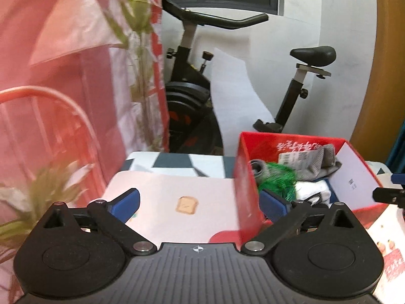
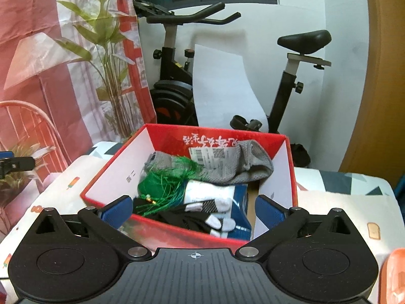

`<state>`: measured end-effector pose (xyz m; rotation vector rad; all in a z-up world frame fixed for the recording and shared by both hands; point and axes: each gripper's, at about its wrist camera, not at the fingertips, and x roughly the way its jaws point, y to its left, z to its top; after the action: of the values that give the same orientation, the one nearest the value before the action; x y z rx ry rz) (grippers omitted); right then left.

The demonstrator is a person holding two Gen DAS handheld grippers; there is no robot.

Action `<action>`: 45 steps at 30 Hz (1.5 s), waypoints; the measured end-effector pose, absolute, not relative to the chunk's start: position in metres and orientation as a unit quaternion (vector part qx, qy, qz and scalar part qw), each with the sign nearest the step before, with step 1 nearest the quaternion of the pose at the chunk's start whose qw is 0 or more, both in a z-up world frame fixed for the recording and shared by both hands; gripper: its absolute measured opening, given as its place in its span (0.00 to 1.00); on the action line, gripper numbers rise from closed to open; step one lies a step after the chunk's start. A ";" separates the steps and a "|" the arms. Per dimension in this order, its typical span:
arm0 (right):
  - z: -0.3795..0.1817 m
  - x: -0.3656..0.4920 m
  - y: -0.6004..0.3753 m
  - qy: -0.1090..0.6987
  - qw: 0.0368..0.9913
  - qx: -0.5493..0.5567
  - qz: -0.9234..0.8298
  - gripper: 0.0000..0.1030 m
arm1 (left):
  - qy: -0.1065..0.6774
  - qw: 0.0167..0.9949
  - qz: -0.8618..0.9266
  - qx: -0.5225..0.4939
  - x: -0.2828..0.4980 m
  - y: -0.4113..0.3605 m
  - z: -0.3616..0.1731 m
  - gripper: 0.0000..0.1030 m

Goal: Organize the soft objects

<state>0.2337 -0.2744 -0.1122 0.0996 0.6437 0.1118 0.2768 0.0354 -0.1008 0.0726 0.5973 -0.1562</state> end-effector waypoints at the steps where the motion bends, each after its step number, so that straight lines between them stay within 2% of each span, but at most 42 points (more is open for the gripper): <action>1: -0.112 0.229 -0.274 0.315 0.946 0.049 0.057 1.00 | 0.295 0.952 -0.075 0.037 0.272 0.041 -0.100 1.00; 11: -0.137 0.191 -0.257 0.339 0.937 0.036 0.073 1.00 | 0.349 0.934 -0.065 0.029 0.228 0.077 -0.131 1.00; 14: -0.152 0.183 -0.247 0.357 0.930 0.023 0.079 1.00 | 0.393 0.916 -0.078 0.024 0.218 0.073 -0.156 1.00; 22: -0.191 0.159 -0.224 0.397 0.911 0.004 0.108 0.99 | 0.439 0.889 -0.134 0.006 0.188 0.045 -0.201 1.00; 27: -0.210 0.145 -0.212 0.414 0.902 -0.010 0.121 0.98 | 0.437 0.887 -0.151 0.006 0.175 0.034 -0.218 0.93; 33: -0.225 0.136 -0.206 0.424 0.896 -0.018 0.128 0.96 | 0.438 0.887 -0.148 0.011 0.170 0.036 -0.222 0.93; 45: -0.240 0.113 -0.181 0.423 0.897 -0.008 0.129 0.95 | 0.412 0.907 -0.080 0.040 0.140 0.112 -0.208 0.93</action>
<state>0.1128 -0.1810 -0.2395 -0.0174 0.8761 0.2674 0.1402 0.1121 -0.2078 0.0828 0.8508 -0.1652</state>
